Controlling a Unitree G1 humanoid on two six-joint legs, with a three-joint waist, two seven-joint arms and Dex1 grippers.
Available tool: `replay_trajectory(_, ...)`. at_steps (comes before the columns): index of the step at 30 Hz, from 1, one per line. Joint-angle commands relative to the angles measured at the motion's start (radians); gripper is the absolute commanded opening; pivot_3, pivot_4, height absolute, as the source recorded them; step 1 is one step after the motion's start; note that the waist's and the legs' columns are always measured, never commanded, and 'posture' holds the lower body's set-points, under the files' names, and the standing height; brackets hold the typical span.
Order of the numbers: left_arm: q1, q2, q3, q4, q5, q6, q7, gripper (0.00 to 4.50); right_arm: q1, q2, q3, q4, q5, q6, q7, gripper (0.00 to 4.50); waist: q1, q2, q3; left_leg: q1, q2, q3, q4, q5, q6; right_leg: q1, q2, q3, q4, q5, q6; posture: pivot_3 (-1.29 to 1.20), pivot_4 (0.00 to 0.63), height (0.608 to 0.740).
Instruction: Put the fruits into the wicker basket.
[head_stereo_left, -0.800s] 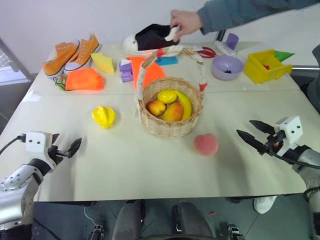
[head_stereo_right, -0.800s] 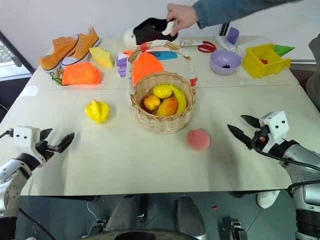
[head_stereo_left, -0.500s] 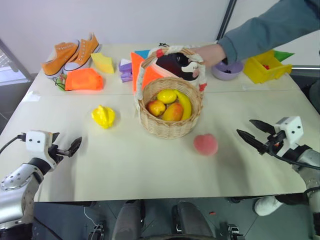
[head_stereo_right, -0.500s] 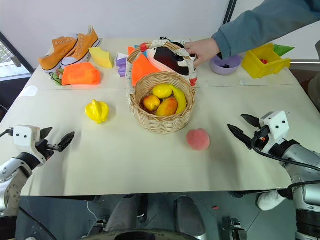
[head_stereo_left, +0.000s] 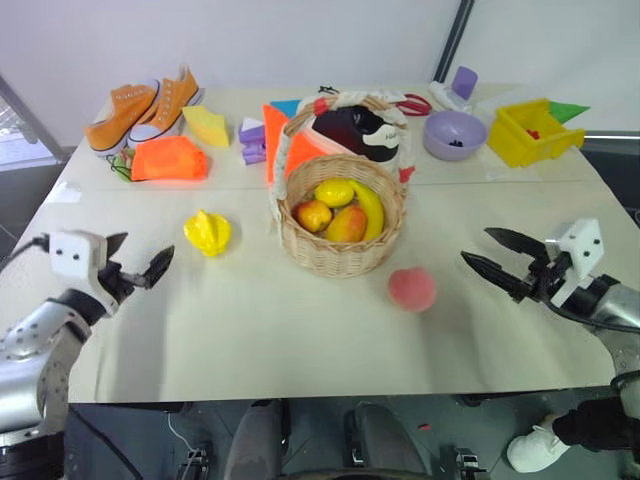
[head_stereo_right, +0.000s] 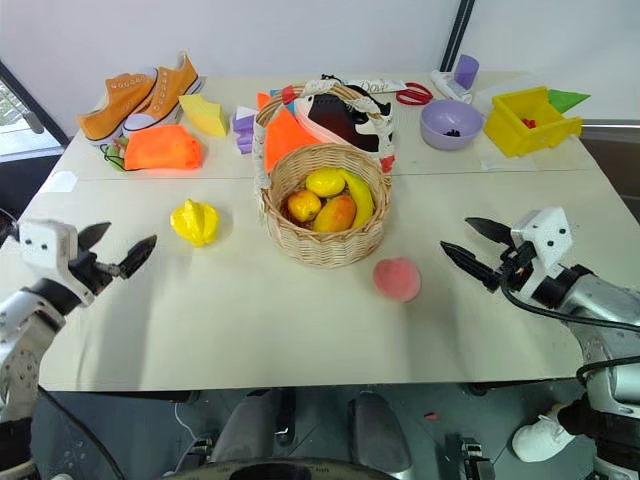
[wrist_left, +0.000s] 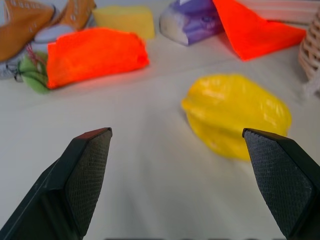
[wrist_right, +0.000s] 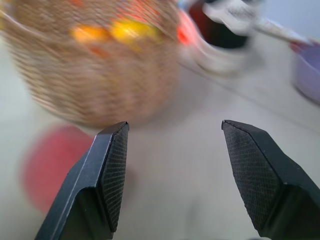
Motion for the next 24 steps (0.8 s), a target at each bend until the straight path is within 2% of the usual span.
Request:
replay_trajectory(1,-0.029,0.001,-0.039,-0.067,0.011,0.080,0.061,4.50,-0.012,-0.041,0.015,-0.118,0.075,0.063,0.034,3.08,0.000,0.000,0.000,0.000,0.000,0.000,0.000,0.000,0.000,0.000,0.000,0.000,0.000,0.000,0.000,0.00,0.150,0.733)
replay_trajectory(4,-0.091,-0.028,-0.143,-0.130,0.079,0.176,0.177,4.50,-0.027,-0.110,0.057,-0.246,0.154,0.138,0.094,3.08,0.001,0.000,0.000,0.000,0.000,0.000,0.000,0.000,0.000,0.000,0.001,0.000,0.000,0.000,0.000,0.00,0.150,0.733)
replay_trajectory(8,-0.126,-0.071,-0.211,-0.160,0.121,0.243,0.249,4.50,-0.072,-0.136,0.094,-0.328,0.219,0.182,0.107,3.08,0.000,-0.003,0.000,0.000,0.000,0.000,0.001,0.000,0.000,0.000,0.001,0.000,0.000,0.000,0.000,0.00,0.150,0.733)
replay_trajectory(19,-0.211,-0.203,-0.301,-0.113,0.229,0.305,0.388,4.50,-0.131,-0.081,0.190,-0.371,0.231,0.187,0.059,3.08,0.005,-0.004,0.000,-0.001,-0.001,0.000,0.001,0.000,0.000,0.000,0.001,0.000,0.000,0.000,0.001,0.00,0.150,0.733)
replay_trajectory(24,-0.258,-0.220,-0.351,-0.040,0.276,0.327,0.402,4.50,-0.144,-0.065,0.199,-0.390,0.248,0.198,0.027,3.08,0.002,-0.004,0.000,-0.001,-0.001,0.000,0.001,0.000,0.000,0.000,0.002,0.000,0.000,0.000,0.001,0.00,0.150,0.733)
